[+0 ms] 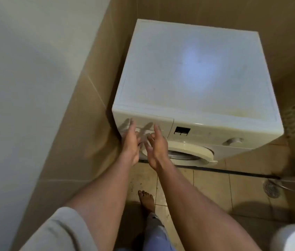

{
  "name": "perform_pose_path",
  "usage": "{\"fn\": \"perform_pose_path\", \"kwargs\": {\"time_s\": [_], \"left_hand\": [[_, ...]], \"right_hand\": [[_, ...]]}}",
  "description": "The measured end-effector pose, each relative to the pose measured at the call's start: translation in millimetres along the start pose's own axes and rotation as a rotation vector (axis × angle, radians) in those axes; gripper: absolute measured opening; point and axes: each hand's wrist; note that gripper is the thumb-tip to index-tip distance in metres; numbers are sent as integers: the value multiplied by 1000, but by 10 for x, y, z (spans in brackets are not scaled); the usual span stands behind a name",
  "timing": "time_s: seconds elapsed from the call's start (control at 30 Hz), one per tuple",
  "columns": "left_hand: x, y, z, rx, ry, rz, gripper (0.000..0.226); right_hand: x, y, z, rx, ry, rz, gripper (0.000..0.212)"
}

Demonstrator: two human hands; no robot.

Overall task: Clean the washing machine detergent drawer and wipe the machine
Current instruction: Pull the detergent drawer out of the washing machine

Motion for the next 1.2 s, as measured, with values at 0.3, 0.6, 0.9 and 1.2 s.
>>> {"fn": "perform_pose_path", "kwargs": {"time_s": [0.3, 0.6, 0.9, 1.2], "left_hand": [[-398, 131, -190, 419, 165, 89, 60], [-421, 84, -152, 517, 125, 152, 46], [22, -111, 153, 544, 144, 191, 51], [514, -378, 574, 537, 111, 196, 41]], "right_hand": [[-440, -64, -225, -520, -63, -124, 87], [-415, -46, -255, -544, -64, -85, 81], [-66, 376, -94, -538, 35, -59, 85], [411, 884, 139, -515, 12, -51, 75]]}}
Point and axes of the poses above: each hand's wrist, its own x-axis away from the middle knuckle, its own z-axis out of the back of the hand, y = z × x, and after that the axes turned 9 degrees about -z, right-handed
